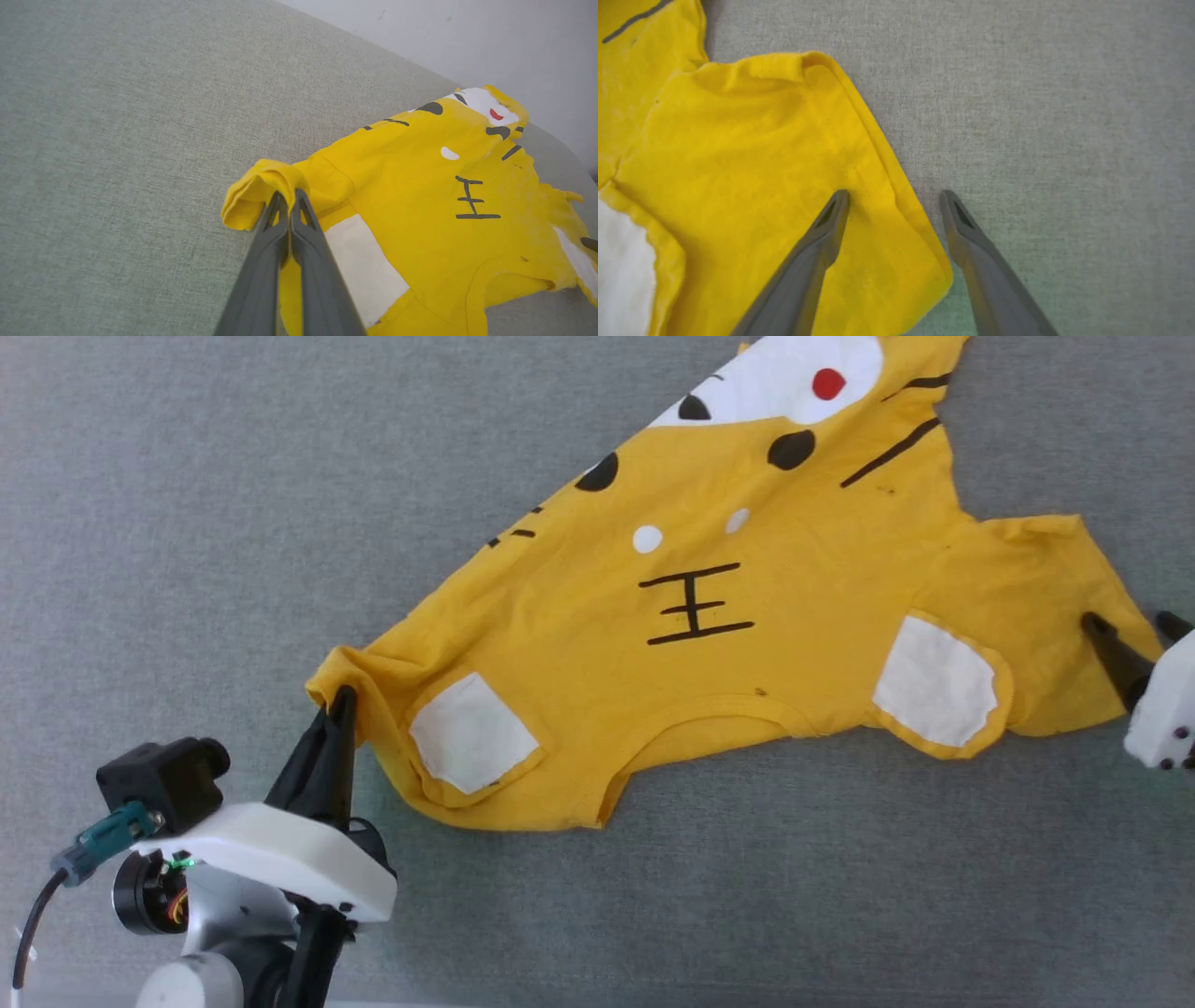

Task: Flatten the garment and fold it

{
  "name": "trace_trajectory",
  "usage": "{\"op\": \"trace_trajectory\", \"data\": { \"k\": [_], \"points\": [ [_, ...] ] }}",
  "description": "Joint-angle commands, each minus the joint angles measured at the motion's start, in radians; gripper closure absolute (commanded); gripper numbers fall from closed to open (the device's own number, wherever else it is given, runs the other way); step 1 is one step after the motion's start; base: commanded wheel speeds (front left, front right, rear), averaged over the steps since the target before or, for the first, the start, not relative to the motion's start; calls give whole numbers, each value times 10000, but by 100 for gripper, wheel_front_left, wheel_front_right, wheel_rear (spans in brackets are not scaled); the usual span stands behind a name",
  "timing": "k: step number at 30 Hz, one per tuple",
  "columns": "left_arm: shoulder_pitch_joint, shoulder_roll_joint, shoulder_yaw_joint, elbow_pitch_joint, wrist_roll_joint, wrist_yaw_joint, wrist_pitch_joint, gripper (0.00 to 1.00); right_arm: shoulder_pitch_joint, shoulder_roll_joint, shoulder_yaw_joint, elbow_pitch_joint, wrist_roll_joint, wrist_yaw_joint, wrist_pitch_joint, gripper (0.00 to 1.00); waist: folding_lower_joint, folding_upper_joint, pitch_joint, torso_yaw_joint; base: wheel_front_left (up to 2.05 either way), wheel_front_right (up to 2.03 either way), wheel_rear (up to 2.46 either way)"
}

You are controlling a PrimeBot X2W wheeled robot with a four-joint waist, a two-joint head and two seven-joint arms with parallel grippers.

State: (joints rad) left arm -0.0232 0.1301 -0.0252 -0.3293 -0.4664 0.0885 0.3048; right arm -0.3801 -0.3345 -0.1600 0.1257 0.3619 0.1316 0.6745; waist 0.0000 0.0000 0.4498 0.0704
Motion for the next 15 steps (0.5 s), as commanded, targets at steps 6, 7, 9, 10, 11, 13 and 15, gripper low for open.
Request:
{"op": "trace_trajectory", "data": {
  "k": [6,7,9,10,11,13,15],
  "points": [
    [-211,14,38,-87,-136,-39,16,100,-133,-129,131,577,240,-9,630,89,0,0,236,216,0,0,0],
    [-216,7,50,-84,-170,-32,21,100,-153,-122,140,583,249,-9,715,100,0,0,230,203,0,0,0],
    [-210,2,70,-67,-232,-20,46,100,-193,-88,160,531,320,-9,864,100,0,0,188,156,0,0,0],
    [-201,-5,79,-55,-272,-15,57,100,-213,-55,130,483,372,-9,884,100,0,0,149,127,0,0,0],
    [-192,-6,81,-40,-301,-15,74,100,-214,-29,96,431,406,-9,895,100,0,0,104,99,0,0,0],
    [-177,-43,90,-17,-426,-33,69,100,-179,28,9,308,475,-9,866,100,0,0,-11,37,0,0,0],
    [-162,-106,104,8,-618,-65,53,100,-139,171,-185,177,578,-9,742,100,0,0,-158,-32,0,0,0]
  ]
}}
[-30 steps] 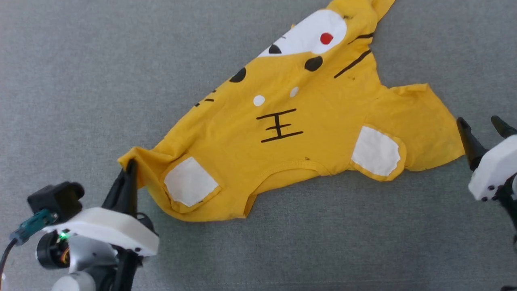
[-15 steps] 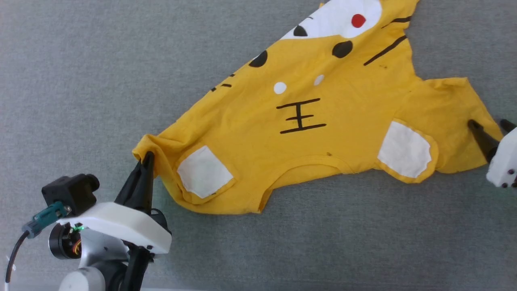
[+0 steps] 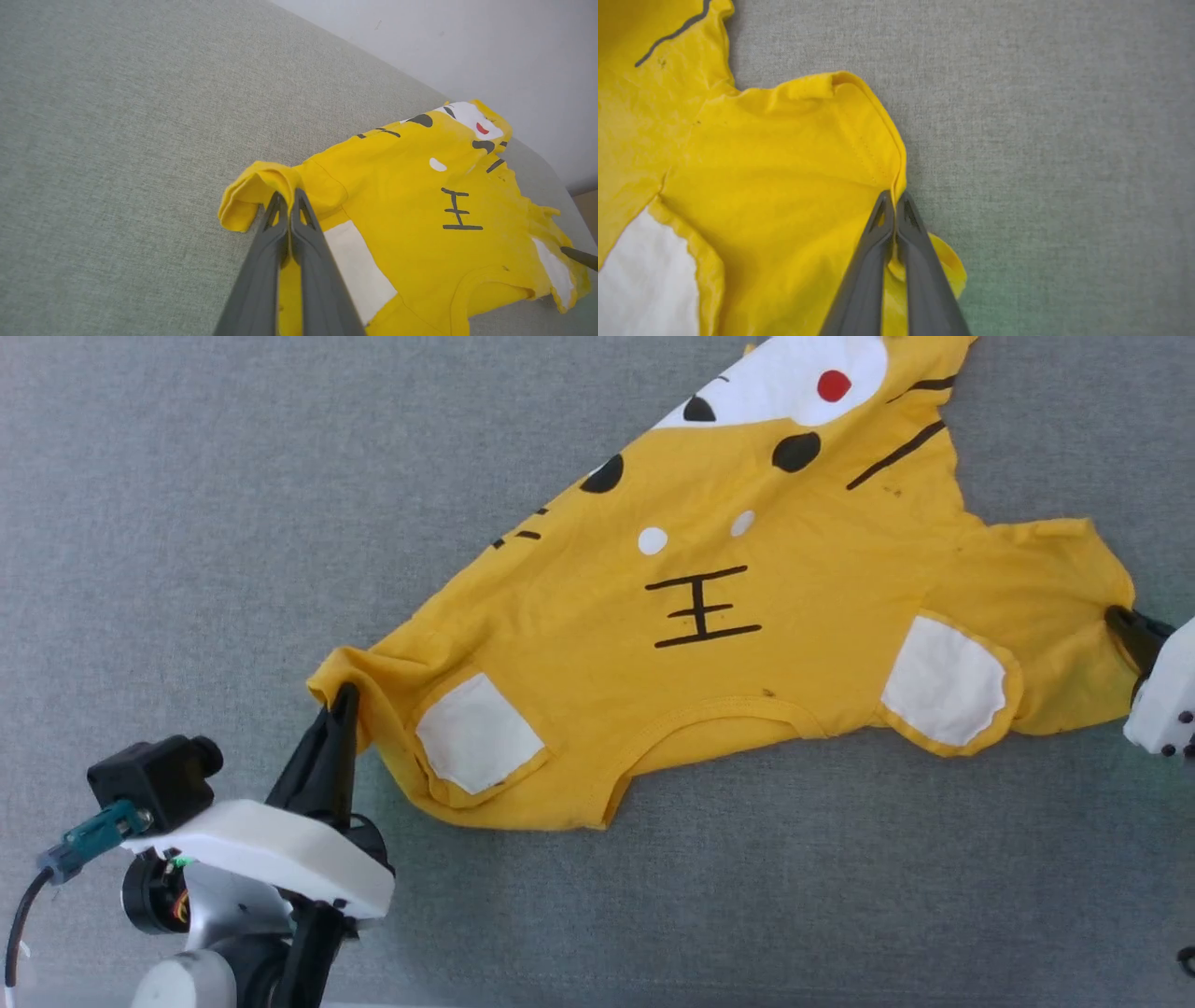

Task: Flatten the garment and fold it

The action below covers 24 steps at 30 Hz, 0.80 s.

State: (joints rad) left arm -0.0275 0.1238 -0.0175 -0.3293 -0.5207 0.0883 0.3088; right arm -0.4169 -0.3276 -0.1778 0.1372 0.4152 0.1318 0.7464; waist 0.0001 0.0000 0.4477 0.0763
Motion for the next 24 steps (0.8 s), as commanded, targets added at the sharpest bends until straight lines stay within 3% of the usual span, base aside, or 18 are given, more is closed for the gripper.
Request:
{"op": "trace_trajectory", "data": {
  "k": [1,11,18,24],
  "points": [
    [-112,-79,39,23,-192,-81,6,100,247,202,-105,-19,107,-11,-54,100,-1,0,-224,-131,0,0,0],
    [-825,84,62,361,-479,-274,88,100,103,1589,-566,-1232,400,-11,-1422,100,-1,0,-1276,-461,0,0,0],
    [-2869,267,-209,928,-281,-494,141,100,-966,2100,40,-1801,268,-11,-2352,100,-1,0,-2198,-717,0,0,0],
    [-5171,462,-306,1873,-435,-607,728,100,-2754,2307,445,-1513,-50,-11,-2577,100,-1,0,-2822,-1014,0,0,0]
  ]
}}
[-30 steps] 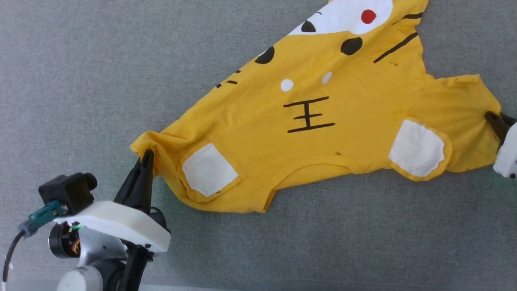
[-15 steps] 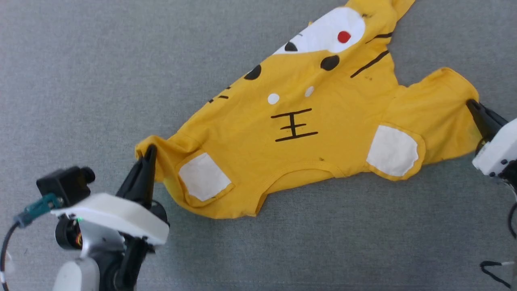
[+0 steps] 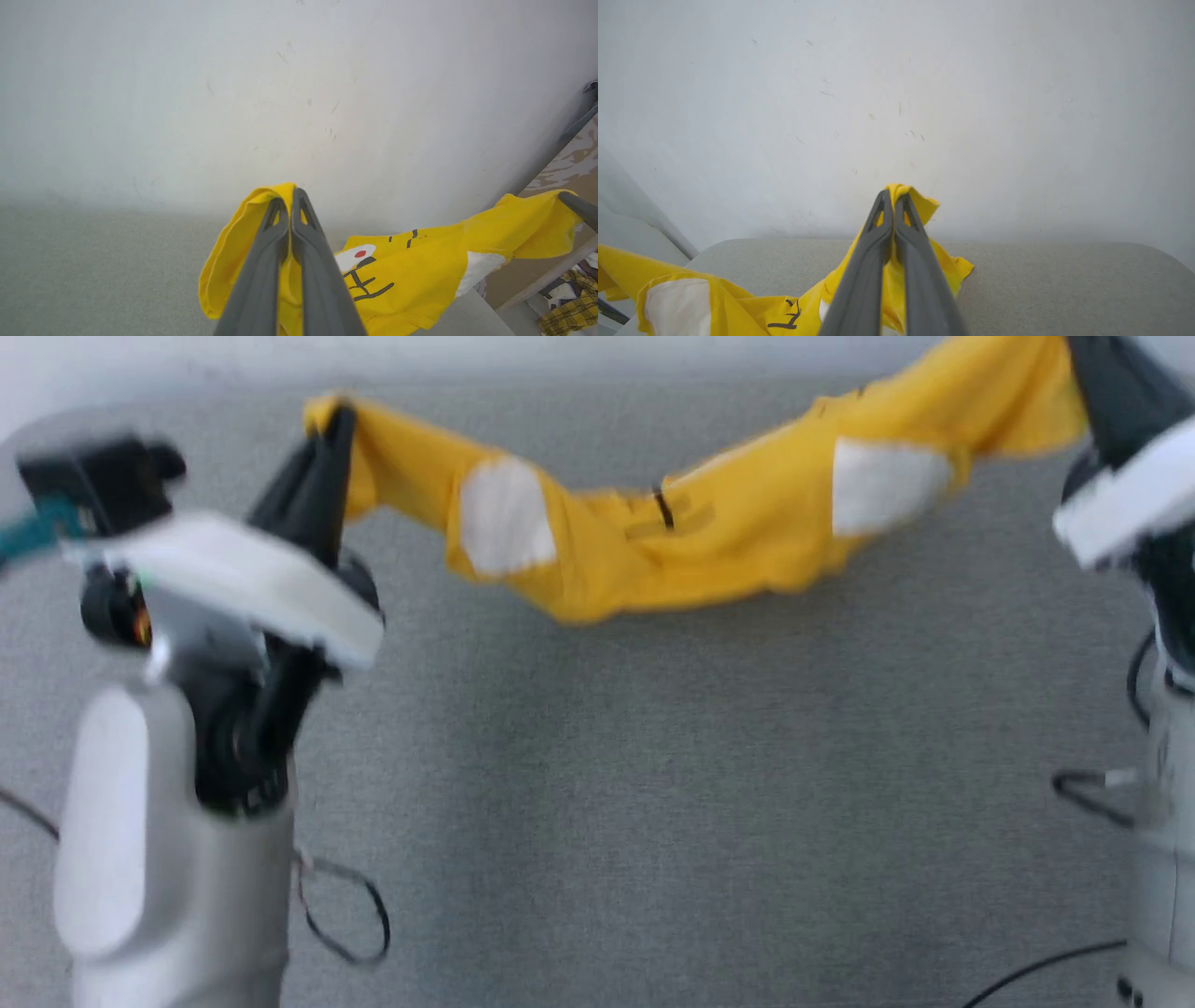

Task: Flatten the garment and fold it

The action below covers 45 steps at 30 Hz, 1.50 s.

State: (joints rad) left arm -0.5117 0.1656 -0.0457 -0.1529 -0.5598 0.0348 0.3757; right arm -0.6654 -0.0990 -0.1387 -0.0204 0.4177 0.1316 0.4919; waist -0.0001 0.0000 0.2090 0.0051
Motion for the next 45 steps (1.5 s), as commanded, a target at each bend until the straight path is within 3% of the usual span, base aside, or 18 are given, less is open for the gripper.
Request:
{"op": "trace_trajectory", "data": {
  "k": [1,6,18,29,32,45],
  "points": [
    [-737,33,-48,333,-93,-62,180,100,-604,34,122,207,-142,-9,-24,100,1,0,-532,-346,0,0,0],
    [-2896,-240,70,1667,-407,222,490,100,-2400,111,83,1215,-567,-9,-173,100,1,0,-897,-531,0,0,0],
    [-6305,3,-55,4525,58,678,812,100,-5445,369,42,4034,-1947,-9,-776,100,1,0,-1123,-1032,0,0,0],
    [-7969,175,-427,5707,560,917,851,100,-6967,483,-303,6110,-2751,-9,-1055,100,1,0,-60,-1107,0,0,0],
    [-8253,265,-570,5812,752,793,537,100,-7393,485,-238,6504,-2836,-9,-1354,100,1,0,479,-1125,0,0,0],
    [-10203,109,-107,6476,973,785,-2651,100,-9607,487,-797,8157,-4170,-9,-3675,100,1,0,2037,-1087,0,0,0]
  ]
}}
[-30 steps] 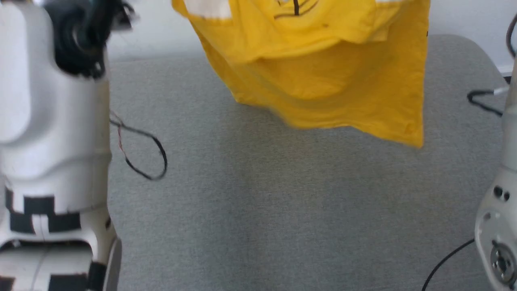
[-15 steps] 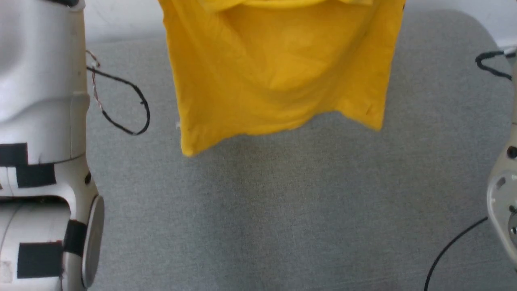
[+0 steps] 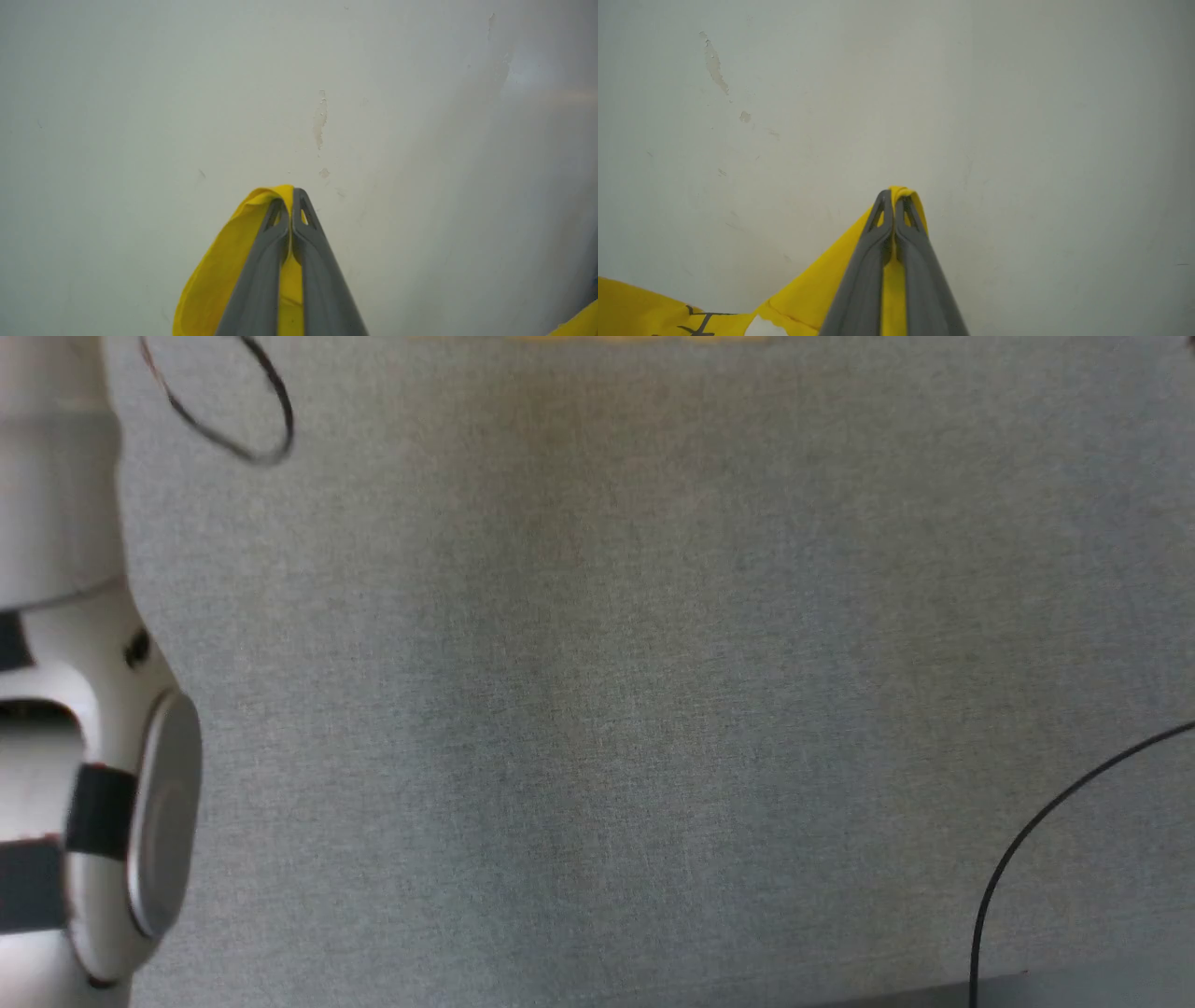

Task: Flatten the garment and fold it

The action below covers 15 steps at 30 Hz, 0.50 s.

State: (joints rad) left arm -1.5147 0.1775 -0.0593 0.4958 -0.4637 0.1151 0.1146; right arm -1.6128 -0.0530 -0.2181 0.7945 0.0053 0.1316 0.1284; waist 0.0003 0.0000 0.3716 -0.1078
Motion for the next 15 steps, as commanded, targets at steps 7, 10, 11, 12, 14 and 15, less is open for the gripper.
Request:
{"op": "trace_trajectory", "data": {
  "k": [7,10,11,12,14,15],
  "points": [
    [-1359,-175,325,-173,-173,-1,-1072,100,-1262,27,-622,-67,-1285,-9,-663,100,-3,0,1954,254,0,0,0],
    [-1611,-178,390,-301,-281,-133,-1337,100,-1615,27,-576,-161,-1683,-9,-909,100,-3,0,2666,364,0,0,0],
    [-1639,-186,455,-345,-346,-194,-1514,100,-1671,27,-587,-204,-1786,-9,-1038,100,-3,0,2823,393,0,0,0],
    [-1649,-196,521,-358,-423,-261,-1674,100,-1700,27,-579,-230,-1928,-9,-1137,100,-3,0,2941,423,0,0,0],
    [-1893,-136,633,-226,-585,-504,-1930,100,-1829,27,-650,-321,-2071,-9,-1296,100,-3,0,3217,451,0,0,0],
    [-2048,-115,669,-163,-635,-574,-2023,100,-1926,27,-686,-390,-2145,-9,-1324,100,-3,0,3404,476,0,0,0]
  ]
}}
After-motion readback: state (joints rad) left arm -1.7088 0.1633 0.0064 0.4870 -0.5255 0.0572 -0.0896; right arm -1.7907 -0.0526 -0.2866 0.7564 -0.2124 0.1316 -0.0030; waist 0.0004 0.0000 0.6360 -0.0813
